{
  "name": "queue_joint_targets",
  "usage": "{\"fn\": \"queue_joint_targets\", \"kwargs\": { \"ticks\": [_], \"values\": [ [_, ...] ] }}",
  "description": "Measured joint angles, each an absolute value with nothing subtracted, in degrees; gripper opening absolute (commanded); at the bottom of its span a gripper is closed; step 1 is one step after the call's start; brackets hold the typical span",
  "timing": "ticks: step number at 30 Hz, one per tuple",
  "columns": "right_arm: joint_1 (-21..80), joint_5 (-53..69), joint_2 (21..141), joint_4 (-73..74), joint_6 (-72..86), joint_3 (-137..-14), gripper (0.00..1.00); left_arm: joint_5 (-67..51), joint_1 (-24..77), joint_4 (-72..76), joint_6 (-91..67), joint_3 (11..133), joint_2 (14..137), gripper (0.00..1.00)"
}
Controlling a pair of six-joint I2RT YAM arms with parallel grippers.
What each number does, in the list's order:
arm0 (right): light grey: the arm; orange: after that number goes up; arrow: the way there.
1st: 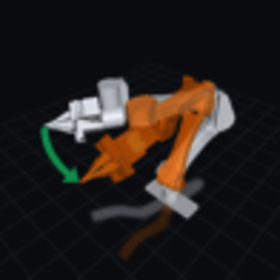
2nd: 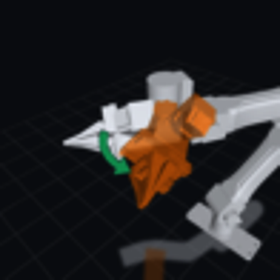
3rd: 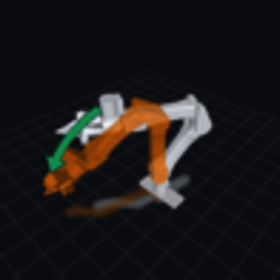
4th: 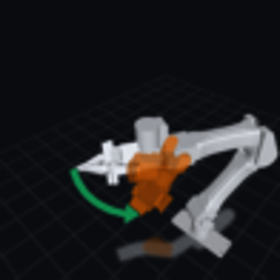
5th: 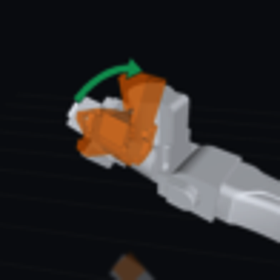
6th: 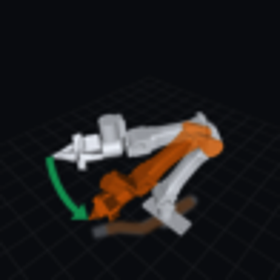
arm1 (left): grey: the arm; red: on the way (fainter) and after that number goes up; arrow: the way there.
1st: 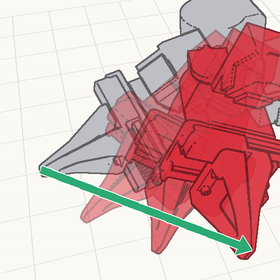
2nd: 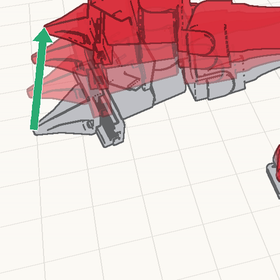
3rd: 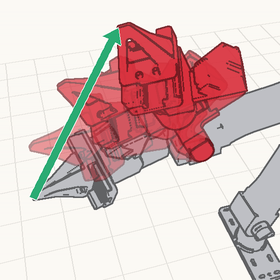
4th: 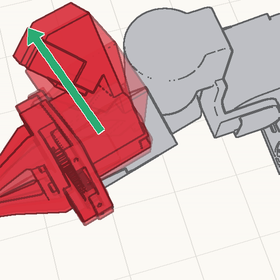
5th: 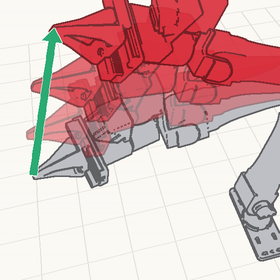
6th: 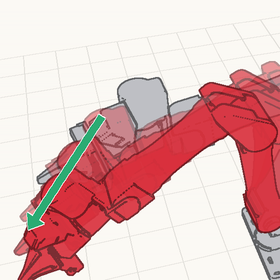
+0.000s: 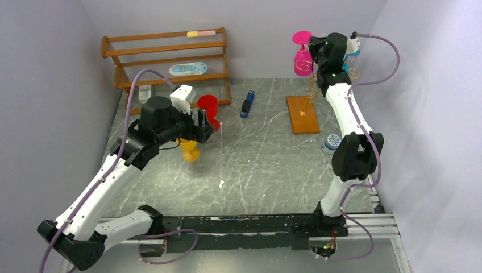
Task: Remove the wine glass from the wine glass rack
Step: Pick up the wine glass from the wine rack.
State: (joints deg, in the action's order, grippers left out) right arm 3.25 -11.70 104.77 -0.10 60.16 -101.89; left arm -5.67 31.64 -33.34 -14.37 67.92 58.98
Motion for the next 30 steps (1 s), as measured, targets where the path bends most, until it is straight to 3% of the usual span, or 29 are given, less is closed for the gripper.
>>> {"fn": "queue_joint_targets", "kwargs": {
  "ticks": [18, 30],
  "values": [
    [3.22, -12.69, 104.88, 2.39, 60.2, -101.3, 0.0, -6.59, 31.64, -33.32, -14.37, 67.92, 59.22, 0.9],
    [4.49, -12.45, 110.83, 5.78, 58.72, -110.34, 0.0, -6.7, 31.64, -33.34, -14.35, 67.92, 59.37, 0.9]
  ]
}}
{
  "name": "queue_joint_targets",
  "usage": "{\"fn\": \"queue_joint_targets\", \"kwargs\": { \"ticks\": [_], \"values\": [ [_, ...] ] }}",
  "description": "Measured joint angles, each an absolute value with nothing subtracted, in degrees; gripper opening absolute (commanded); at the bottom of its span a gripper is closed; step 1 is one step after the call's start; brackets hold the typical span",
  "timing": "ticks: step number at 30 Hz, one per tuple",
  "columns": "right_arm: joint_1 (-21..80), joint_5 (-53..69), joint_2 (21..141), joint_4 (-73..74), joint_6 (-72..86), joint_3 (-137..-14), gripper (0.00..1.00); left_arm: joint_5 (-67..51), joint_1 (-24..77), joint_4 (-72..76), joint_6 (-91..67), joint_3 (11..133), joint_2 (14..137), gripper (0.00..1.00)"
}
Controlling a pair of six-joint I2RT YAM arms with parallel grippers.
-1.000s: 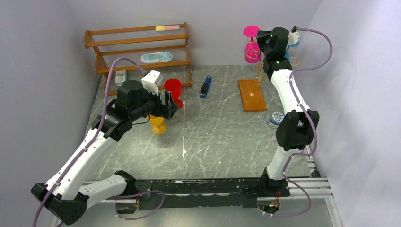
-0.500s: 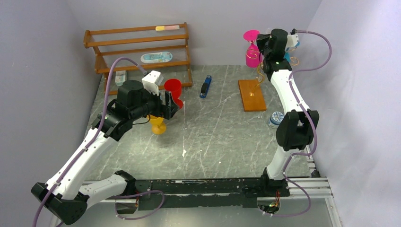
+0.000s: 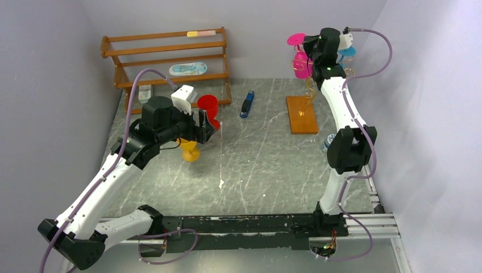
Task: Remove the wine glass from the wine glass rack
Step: Pick up the wine glass from the wine rack.
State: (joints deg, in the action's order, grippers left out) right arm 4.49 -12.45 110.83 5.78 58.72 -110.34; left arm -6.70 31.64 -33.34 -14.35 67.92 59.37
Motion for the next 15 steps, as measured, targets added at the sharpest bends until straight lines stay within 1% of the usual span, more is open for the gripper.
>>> {"fn": "queue_joint_targets", "kwargs": {
  "ticks": [15],
  "values": [
    [5.37, -14.9, 111.15, 6.09, 56.66, -110.87, 0.0, -6.68, 31.64, -33.34, -14.31, 67.92, 59.37, 0.9]
  ]
}}
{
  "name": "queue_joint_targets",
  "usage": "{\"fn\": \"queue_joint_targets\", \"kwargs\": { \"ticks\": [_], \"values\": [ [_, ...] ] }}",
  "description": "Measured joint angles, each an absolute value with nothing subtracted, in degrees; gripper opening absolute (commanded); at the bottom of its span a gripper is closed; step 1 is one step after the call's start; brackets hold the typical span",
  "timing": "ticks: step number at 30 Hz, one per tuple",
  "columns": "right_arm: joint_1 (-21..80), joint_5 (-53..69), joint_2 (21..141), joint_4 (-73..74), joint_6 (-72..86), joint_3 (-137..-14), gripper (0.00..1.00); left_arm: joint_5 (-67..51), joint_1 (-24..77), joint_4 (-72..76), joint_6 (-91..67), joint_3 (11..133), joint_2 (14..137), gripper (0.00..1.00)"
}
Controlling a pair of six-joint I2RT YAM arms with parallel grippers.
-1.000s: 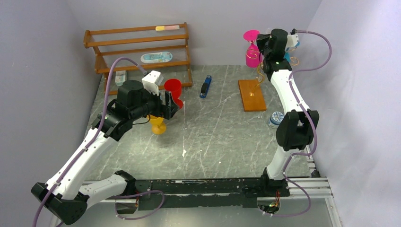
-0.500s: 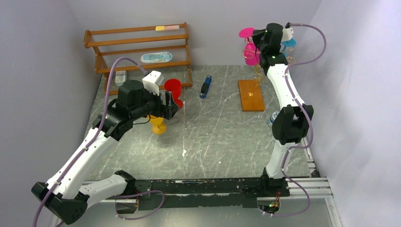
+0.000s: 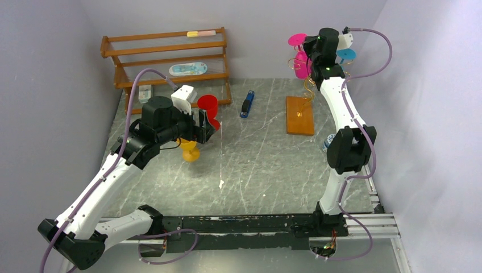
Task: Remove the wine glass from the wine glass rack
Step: Pick up the wine glass from the wine rack.
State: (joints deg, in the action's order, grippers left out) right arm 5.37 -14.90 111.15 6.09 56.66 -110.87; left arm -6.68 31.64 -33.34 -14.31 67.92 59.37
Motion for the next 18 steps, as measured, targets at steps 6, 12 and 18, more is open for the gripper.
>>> {"fn": "queue_joint_targets", "kwargs": {
  "ticks": [6, 12, 18],
  "values": [
    [5.39, -16.12, 110.76, 6.02, 57.06, -110.13, 0.0, -6.66, 31.64, -33.34, -14.31, 67.92, 59.37, 0.9],
    [5.48, -17.58, 109.6, 5.91, 58.26, -108.16, 0.0, -6.68, 31.64, -33.34, -14.31, 67.92, 59.37, 0.9],
    [5.48, -18.5, 108.77, 5.8, 59.31, -108.01, 0.0, -6.68, 31.64, -33.34, -14.33, 67.81, 59.31, 0.9]
  ]
}}
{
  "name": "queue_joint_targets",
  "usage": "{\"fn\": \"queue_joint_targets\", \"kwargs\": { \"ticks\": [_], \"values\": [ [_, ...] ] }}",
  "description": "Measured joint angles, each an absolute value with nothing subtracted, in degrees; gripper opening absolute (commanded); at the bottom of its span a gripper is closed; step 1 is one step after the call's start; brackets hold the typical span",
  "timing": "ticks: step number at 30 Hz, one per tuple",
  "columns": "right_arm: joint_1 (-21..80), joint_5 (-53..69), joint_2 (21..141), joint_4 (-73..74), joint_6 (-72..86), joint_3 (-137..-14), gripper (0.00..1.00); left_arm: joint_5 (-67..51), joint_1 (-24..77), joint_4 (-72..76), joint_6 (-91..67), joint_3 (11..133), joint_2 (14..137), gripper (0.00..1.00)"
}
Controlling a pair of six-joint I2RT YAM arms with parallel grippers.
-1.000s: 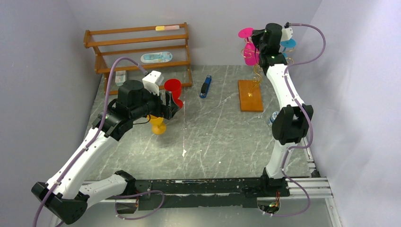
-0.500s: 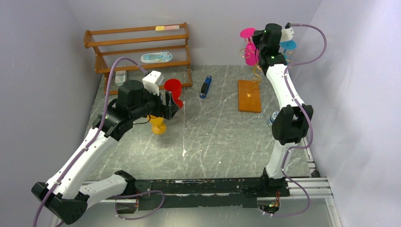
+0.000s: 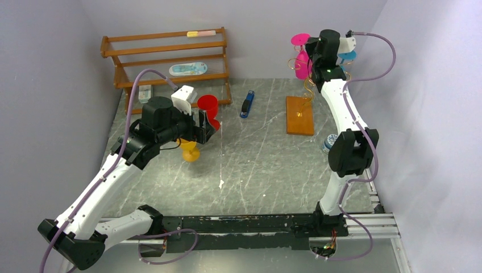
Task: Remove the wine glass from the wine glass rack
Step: Pick up the wine glass from the wine rack.
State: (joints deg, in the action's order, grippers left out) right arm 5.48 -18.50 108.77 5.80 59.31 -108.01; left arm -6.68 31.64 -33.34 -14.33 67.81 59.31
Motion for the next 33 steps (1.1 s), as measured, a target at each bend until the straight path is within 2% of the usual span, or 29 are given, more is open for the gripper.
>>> {"fn": "queue_joint_targets", "kwargs": {
  "ticks": [16, 33],
  "values": [
    [5.48, -21.23, 103.88, 3.9, 61.1, -101.3, 0.0, -6.7, 31.64, -33.34, -14.33, 67.64, 59.24, 0.9],
    [5.48, -12.32, 97.54, -0.03, 61.06, -93.14, 0.0, -6.7, 31.64, -33.32, -14.35, 67.29, 59.11, 0.9]
  ]
}}
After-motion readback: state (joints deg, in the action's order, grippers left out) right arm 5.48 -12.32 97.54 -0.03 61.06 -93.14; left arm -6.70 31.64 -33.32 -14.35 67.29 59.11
